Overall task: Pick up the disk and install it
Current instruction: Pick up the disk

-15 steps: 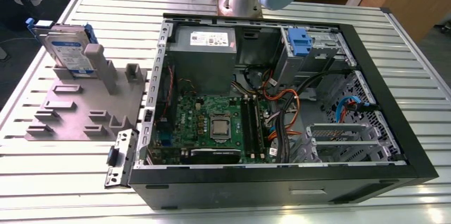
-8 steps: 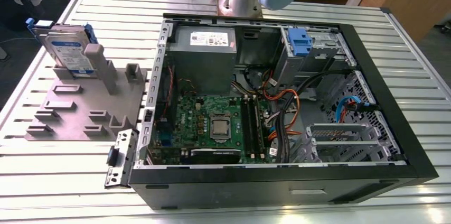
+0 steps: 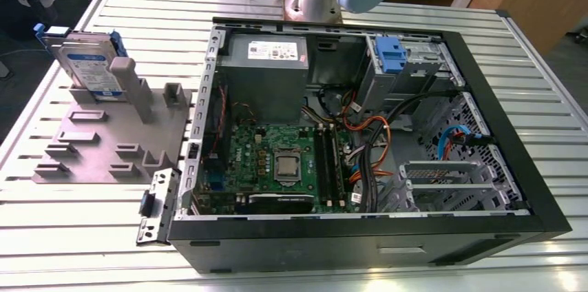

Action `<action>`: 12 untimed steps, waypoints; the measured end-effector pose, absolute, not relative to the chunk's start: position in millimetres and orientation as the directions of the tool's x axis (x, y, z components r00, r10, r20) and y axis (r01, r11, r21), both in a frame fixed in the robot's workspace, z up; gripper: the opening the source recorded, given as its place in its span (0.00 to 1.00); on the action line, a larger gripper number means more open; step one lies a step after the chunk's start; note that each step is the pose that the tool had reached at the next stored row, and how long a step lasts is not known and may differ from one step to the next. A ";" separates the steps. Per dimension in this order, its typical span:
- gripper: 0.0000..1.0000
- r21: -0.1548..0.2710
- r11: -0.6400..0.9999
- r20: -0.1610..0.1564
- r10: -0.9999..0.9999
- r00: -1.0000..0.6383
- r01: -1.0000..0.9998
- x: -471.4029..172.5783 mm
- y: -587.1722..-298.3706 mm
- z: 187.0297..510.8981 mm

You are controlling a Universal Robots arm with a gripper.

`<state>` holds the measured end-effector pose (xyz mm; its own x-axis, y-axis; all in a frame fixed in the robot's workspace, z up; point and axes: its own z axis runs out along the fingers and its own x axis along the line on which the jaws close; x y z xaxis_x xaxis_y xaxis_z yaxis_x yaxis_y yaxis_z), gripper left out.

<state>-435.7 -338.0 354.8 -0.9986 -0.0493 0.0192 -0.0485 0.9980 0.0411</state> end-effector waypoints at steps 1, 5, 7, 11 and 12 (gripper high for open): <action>0.11 0.041 0.998 0.019 -0.052 -0.998 -0.051 -435.7 -338.0 354.8; 0.11 0.041 0.997 0.019 -0.060 -0.998 -0.060 -435.7 -338.0 354.8; 0.11 0.041 0.997 0.019 -0.065 -0.998 -0.065 -435.7 -338.0 354.8; 0.11 0.041 0.997 0.019 -0.073 -0.997 -0.072 -435.7 -338.0 354.8; 0.11 0.041 0.997 0.019 -0.073 -0.997 -0.072 -435.7 -338.0 354.8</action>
